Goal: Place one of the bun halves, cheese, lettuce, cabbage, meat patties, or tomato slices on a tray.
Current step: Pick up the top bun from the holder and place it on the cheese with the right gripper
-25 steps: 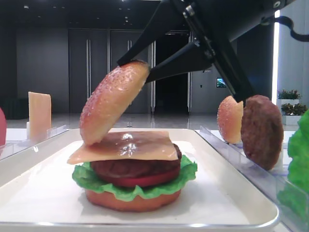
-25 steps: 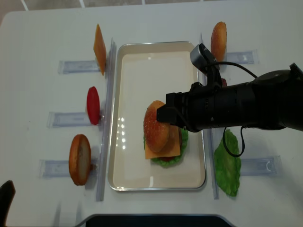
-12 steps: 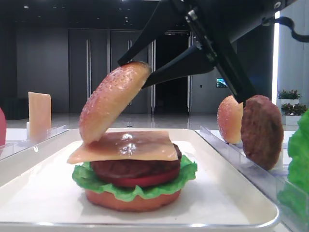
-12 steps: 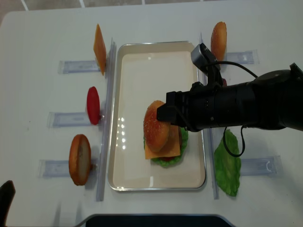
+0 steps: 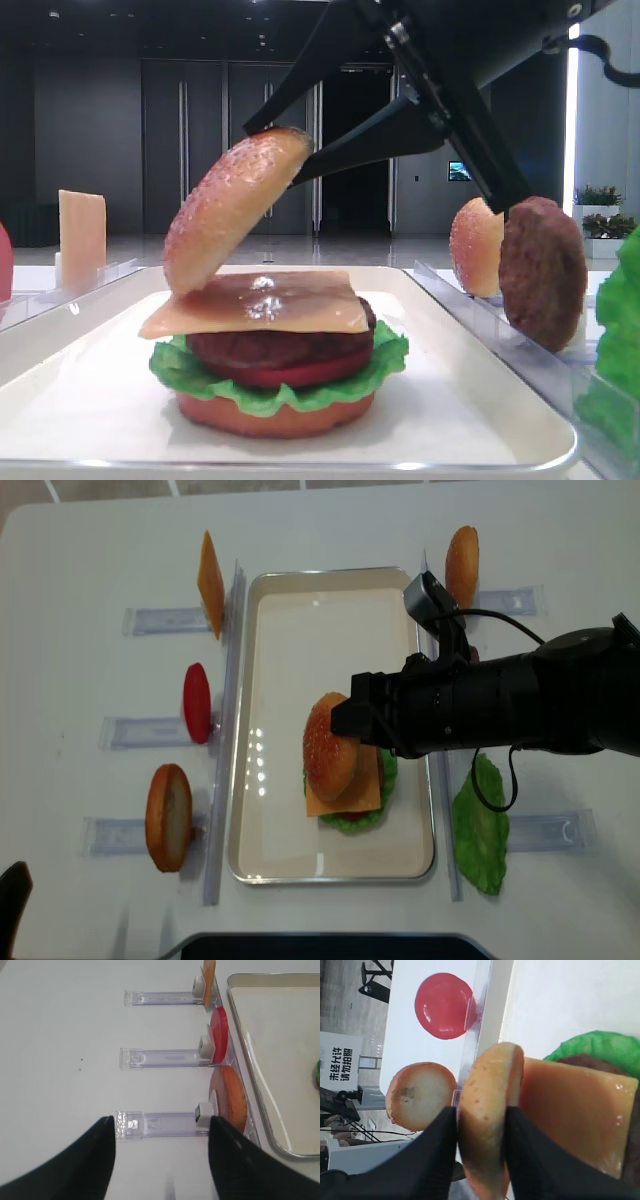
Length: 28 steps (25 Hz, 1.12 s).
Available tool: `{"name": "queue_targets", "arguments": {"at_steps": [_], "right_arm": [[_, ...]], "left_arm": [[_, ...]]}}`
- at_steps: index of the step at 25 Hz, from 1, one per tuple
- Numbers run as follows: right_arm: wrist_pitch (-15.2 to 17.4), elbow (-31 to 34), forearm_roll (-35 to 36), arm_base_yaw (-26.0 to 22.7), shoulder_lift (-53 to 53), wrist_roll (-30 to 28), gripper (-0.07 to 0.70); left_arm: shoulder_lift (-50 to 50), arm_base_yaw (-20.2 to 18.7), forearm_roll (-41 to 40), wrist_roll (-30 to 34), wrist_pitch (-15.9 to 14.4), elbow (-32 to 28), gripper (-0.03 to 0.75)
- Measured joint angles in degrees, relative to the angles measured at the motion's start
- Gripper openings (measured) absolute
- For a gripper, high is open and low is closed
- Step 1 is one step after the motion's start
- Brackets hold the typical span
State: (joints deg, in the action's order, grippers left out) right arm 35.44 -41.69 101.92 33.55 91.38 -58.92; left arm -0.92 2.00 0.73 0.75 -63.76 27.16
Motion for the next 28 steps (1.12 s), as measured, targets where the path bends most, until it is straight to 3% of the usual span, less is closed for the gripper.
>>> {"name": "queue_targets", "arguments": {"at_steps": [15, 28], "right_arm": [[-0.9, 0.0, 0.0, 0.0, 0.0, 0.2, 0.276], [-1.6, 0.0, -0.1, 0.0, 0.0, 0.2, 0.413]], "left_arm": [[0.0, 0.0, 0.0, 0.0, 0.0, 0.0, 0.454], [0.0, 0.0, 0.0, 0.0, 0.0, 0.0, 0.454]]}}
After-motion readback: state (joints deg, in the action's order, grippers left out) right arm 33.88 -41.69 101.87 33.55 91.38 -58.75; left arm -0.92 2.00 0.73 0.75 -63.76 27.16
